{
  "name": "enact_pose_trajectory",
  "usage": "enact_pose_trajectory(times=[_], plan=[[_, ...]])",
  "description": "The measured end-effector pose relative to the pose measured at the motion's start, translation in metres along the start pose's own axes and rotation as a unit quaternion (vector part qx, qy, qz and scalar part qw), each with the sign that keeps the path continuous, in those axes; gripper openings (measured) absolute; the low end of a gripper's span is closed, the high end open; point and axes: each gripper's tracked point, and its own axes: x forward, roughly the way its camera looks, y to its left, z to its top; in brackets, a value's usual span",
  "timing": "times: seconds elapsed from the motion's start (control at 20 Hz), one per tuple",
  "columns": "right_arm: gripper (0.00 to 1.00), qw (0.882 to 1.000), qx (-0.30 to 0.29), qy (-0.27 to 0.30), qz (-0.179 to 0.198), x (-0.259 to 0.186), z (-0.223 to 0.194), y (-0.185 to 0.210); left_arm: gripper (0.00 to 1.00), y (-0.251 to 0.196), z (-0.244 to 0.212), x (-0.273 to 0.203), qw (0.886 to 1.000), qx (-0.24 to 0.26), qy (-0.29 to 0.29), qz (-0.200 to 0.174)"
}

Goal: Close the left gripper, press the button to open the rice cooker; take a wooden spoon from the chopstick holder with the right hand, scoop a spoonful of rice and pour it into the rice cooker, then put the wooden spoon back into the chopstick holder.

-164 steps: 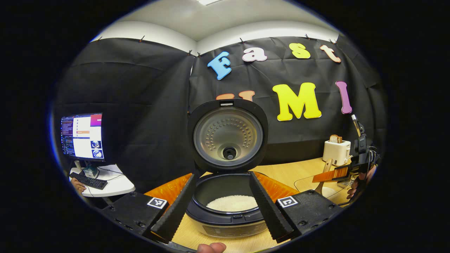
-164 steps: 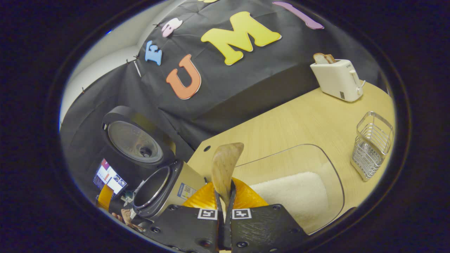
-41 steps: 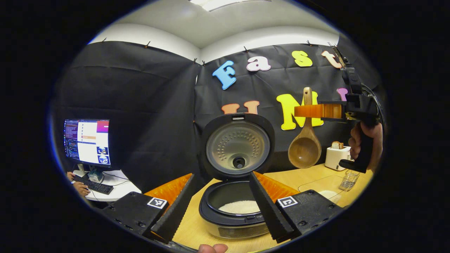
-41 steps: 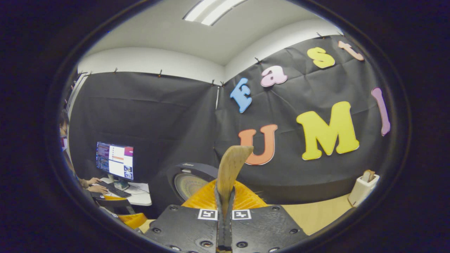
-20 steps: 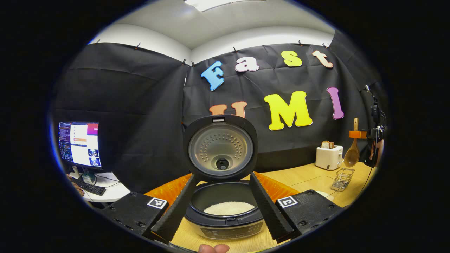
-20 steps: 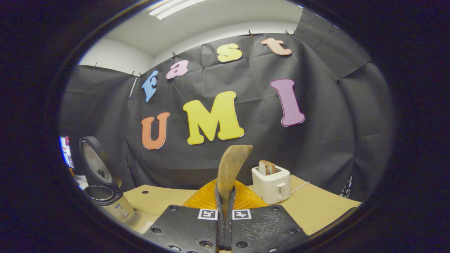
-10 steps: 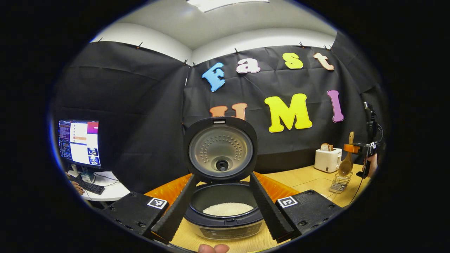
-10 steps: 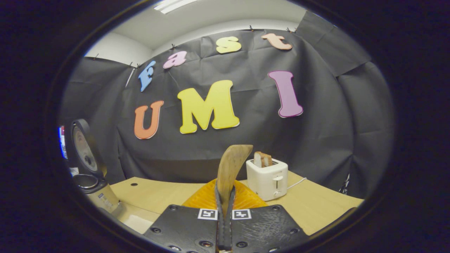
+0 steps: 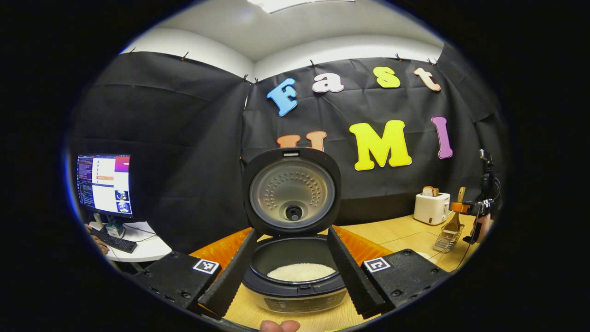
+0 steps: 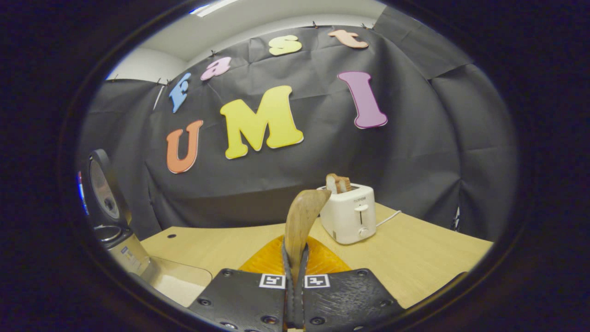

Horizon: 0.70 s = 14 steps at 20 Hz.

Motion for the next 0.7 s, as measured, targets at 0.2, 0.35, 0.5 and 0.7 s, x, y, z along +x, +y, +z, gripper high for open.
enact_pose_trajectory(times=[0.2, 0.35, 0.5, 0.7], plan=[[0.01, 1.000, 0.010, 0.004, 0.004, 0.002, -0.005, -0.001, 0.98, -0.001, 0.000, 0.000, 1.000, 0.005, 0.001, 0.004], [0.02, 1.000, 0.023, 0.013, 0.001, 0.004, -0.012, -0.006, 0.98, -0.002, 0.001, 0.000, 1.000, 0.010, -0.001, 0.004], [0.02, 0.999, 0.040, 0.021, 0.000, 0.007, -0.017, -0.009, 0.98, -0.003, 0.002, 0.000, 1.000, 0.010, -0.002, 0.002], [0.07, 0.998, 0.055, 0.028, 0.000, 0.007, -0.019, -0.011, 0.98, -0.002, 0.004, -0.002, 1.000, 0.009, -0.005, 0.003]])
